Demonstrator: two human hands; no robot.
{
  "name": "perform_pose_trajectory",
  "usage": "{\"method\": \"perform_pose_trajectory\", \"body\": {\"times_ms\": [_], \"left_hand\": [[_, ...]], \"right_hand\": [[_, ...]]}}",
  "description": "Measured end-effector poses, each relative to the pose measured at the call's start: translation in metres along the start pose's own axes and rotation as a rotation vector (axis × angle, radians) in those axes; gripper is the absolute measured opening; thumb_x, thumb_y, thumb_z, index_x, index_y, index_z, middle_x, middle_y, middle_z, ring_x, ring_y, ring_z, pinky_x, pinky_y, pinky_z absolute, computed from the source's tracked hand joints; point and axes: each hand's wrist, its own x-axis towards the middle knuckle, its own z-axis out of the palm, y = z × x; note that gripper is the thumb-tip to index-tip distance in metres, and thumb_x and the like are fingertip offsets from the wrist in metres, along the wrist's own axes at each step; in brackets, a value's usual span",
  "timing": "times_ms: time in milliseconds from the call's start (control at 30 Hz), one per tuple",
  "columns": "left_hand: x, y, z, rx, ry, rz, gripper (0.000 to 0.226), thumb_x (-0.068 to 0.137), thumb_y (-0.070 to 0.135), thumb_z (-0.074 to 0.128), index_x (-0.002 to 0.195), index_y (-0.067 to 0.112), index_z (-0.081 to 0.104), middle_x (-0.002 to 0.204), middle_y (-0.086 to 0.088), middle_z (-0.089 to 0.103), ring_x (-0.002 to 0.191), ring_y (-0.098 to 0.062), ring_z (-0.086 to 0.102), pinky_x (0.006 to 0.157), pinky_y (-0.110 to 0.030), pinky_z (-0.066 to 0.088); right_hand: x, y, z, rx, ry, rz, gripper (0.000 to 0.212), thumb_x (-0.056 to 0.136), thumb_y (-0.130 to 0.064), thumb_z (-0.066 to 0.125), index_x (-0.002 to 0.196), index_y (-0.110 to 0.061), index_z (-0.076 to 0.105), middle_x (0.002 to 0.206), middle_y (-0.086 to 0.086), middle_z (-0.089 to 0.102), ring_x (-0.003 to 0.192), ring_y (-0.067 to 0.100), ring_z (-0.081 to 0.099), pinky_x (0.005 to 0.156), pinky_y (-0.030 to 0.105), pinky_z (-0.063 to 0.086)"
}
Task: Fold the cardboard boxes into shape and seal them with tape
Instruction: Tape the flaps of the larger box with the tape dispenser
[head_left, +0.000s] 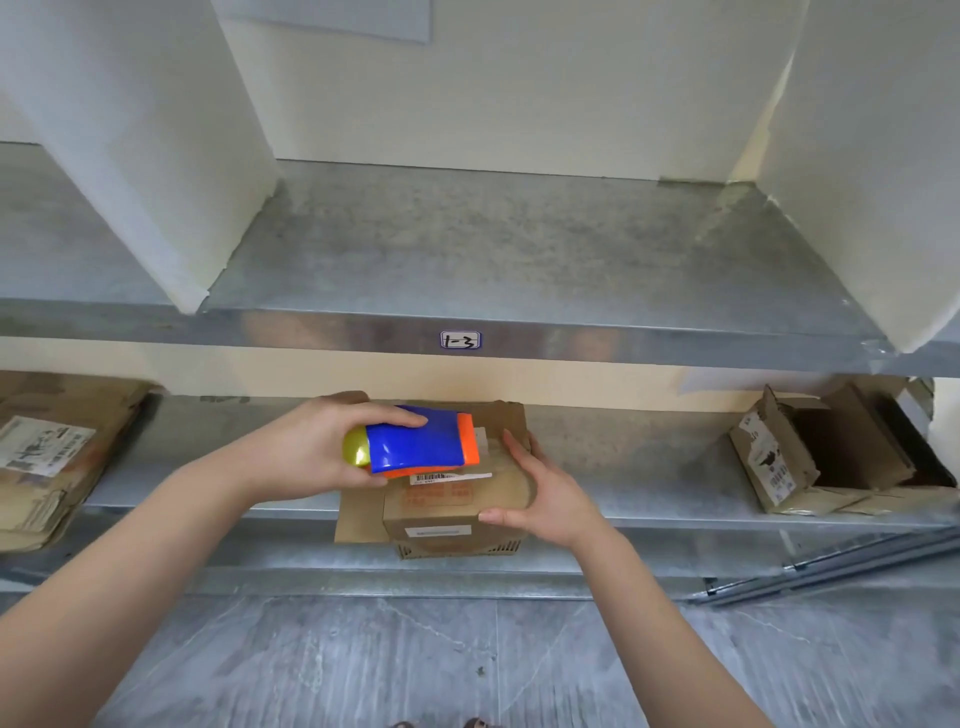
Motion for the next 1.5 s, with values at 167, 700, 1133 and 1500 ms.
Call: {"method": "perform_pose_trajectory", "body": {"times_ms": [167, 700, 1133, 1500], "left_hand": [[-0.019, -0.016, -0.002, 0.009, -0.009, -0.049, 0.073, 0.071, 0.033, 0.083, 0.124, 0.065, 0.044, 0.108, 0.019, 0.059, 0.099, -0.003, 0.055, 0.086, -0.021, 0.044], [-0.051, -0.052, -0.025, 0.060, 0.013, -0.079, 0.084, 0.071, 0.023, 0.085, 0.128, 0.065, 0.040, 0.111, 0.017, 0.062, 0.102, -0.001, 0.057, 0.091, -0.022, 0.042], [-0.067, -0.084, -0.042, 0.015, -0.032, -0.134, 0.089, 0.072, 0.019, 0.084, 0.130, 0.065, 0.036, 0.126, 0.026, 0.055, 0.114, 0.011, 0.049, 0.092, 0.000, 0.031], [-0.071, -0.130, -0.055, -0.015, -0.051, -0.090, 0.083, 0.073, 0.025, 0.083, 0.132, 0.063, 0.038, 0.126, 0.024, 0.055, 0.115, 0.008, 0.048, 0.094, -0.003, 0.031]], "right_hand": [[0.002, -0.002, 0.001, -0.019, 0.001, 0.004, 0.111, 0.056, -0.072, 0.076, 0.145, -0.061, 0.010, 0.161, -0.019, 0.000, 0.145, 0.012, 0.027, 0.112, 0.037, 0.035], [0.002, -0.011, -0.001, -0.055, -0.023, 0.019, 0.111, 0.057, -0.074, 0.074, 0.146, -0.059, 0.009, 0.161, -0.019, 0.000, 0.145, 0.018, 0.029, 0.112, 0.042, 0.038], [0.003, -0.016, 0.002, -0.063, -0.008, 0.014, 0.110, 0.058, -0.073, 0.074, 0.146, -0.058, 0.010, 0.162, -0.017, 0.004, 0.145, 0.016, 0.027, 0.113, 0.038, 0.032], [0.002, -0.026, 0.010, -0.043, 0.032, 0.045, 0.108, 0.061, -0.067, 0.077, 0.147, -0.057, 0.013, 0.160, -0.016, 0.013, 0.145, 0.013, 0.028, 0.115, 0.032, 0.028]]}}
